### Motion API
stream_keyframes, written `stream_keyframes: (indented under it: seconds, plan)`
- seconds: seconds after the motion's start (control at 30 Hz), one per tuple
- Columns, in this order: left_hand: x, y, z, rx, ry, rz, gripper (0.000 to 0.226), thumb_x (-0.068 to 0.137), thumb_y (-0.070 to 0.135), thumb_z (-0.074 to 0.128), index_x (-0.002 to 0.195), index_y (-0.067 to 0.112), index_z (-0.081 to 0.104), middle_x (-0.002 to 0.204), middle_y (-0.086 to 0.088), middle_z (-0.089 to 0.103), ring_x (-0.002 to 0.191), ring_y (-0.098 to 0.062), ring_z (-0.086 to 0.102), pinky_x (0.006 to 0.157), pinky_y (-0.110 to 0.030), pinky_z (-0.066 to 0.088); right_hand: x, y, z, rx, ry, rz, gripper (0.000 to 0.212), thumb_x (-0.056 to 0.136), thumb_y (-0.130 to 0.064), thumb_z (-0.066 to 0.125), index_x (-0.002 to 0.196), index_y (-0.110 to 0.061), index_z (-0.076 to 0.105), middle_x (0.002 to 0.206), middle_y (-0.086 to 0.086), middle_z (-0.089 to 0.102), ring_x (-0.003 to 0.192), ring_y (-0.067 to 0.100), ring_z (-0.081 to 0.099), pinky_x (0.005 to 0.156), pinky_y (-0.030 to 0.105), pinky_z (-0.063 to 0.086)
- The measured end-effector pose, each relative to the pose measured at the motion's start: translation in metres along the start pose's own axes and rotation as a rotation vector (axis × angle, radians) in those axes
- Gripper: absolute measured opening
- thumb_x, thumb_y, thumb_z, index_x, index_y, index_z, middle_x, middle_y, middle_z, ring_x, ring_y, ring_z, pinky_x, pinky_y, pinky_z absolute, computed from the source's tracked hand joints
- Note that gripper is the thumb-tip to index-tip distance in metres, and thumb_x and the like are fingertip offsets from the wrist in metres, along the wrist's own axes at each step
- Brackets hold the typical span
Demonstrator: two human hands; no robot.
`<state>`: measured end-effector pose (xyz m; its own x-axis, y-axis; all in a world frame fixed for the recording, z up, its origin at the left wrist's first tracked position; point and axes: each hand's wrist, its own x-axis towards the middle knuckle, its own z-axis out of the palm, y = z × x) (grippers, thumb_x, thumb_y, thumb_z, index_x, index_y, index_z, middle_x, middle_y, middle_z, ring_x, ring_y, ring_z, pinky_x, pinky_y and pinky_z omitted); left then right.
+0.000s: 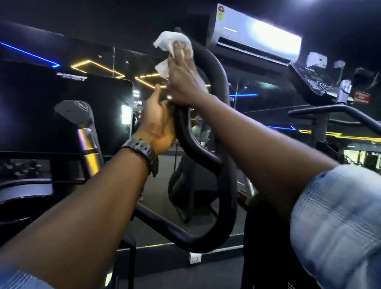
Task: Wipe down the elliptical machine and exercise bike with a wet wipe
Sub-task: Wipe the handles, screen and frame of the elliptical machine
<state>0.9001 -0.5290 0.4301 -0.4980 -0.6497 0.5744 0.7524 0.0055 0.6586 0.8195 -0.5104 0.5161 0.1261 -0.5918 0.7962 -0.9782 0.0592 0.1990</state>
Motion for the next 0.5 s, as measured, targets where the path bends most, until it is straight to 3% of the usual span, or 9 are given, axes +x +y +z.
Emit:
stream_keyframes:
  seconds: [0.07, 0.17, 0.27, 0.37, 0.43, 0.5]
  plan:
    - [0.002, 0.009, 0.005, 0.054, 0.049, 0.031, 0.072, 0.106, 0.059, 0.024, 0.141, 0.006, 0.056, 0.135, -0.020, 0.064, 0.127, -0.033, 0.062, 0.113, -0.047, 0.045, 0.006, 0.000, -0.004, 0.053, 0.018, -0.017, 0.079, 0.094, -0.041, 0.055, 0.153, -0.002, 0.019, 0.162, 0.021, -0.005, 0.149, 0.039, -0.010, 0.122, 0.046, 0.006]
    - [0.013, 0.022, 0.013, 0.125, 0.084, 0.081, 0.072, 0.106, 0.060, 0.019, 0.141, 0.010, 0.057, 0.139, -0.016, 0.063, 0.129, -0.030, 0.060, 0.112, -0.041, 0.046, -0.016, -0.003, 0.004, 0.167, 0.076, -0.013, 0.055, 0.095, -0.013, 0.045, 0.147, -0.002, 0.032, 0.163, 0.018, 0.000, 0.151, 0.033, -0.005, 0.123, 0.042, 0.007]
    - [0.024, 0.034, 0.020, 0.175, 0.092, 0.129, 0.080, 0.104, 0.065, 0.015, 0.147, 0.008, 0.052, 0.142, -0.014, 0.061, 0.132, -0.026, 0.058, 0.117, -0.041, 0.041, -0.010, 0.007, 0.006, 0.054, 0.114, -0.044, 0.058, 0.094, -0.008, 0.045, 0.148, 0.002, 0.029, 0.162, 0.021, 0.005, 0.151, 0.035, 0.002, 0.123, 0.041, 0.009]
    - [0.033, 0.043, 0.025, 0.293, 0.089, 0.159, 0.086, 0.101, 0.070, 0.015, 0.137, 0.006, 0.060, 0.122, -0.012, 0.073, 0.107, -0.020, 0.071, 0.091, -0.031, 0.057, 0.041, 0.014, -0.009, -0.052, 0.110, 0.036, 0.063, 0.094, -0.010, 0.038, 0.151, 0.005, 0.016, 0.161, 0.027, 0.002, 0.150, 0.039, 0.005, 0.122, 0.044, 0.007]
    - [0.037, 0.046, 0.025, 0.393, 0.084, 0.171, 0.087, 0.101, 0.072, 0.014, 0.125, 0.007, 0.067, 0.109, -0.010, 0.074, 0.094, -0.019, 0.070, 0.082, -0.031, 0.055, 0.068, 0.016, -0.020, -0.031, 0.113, 0.152, 0.061, 0.093, -0.011, 0.037, 0.149, 0.007, 0.021, 0.156, 0.029, 0.018, 0.145, 0.040, 0.021, 0.118, 0.045, 0.019]
    - [0.039, 0.047, 0.023, 0.443, 0.089, 0.171, 0.086, 0.100, 0.073, 0.014, 0.120, 0.010, 0.068, 0.112, -0.012, 0.073, 0.100, -0.023, 0.066, 0.089, -0.038, 0.051, 0.071, 0.026, -0.026, 0.021, 0.140, 0.190, 0.048, 0.092, -0.014, 0.038, 0.136, 0.004, 0.043, 0.138, 0.027, 0.047, 0.128, 0.042, 0.046, 0.103, 0.044, 0.038]
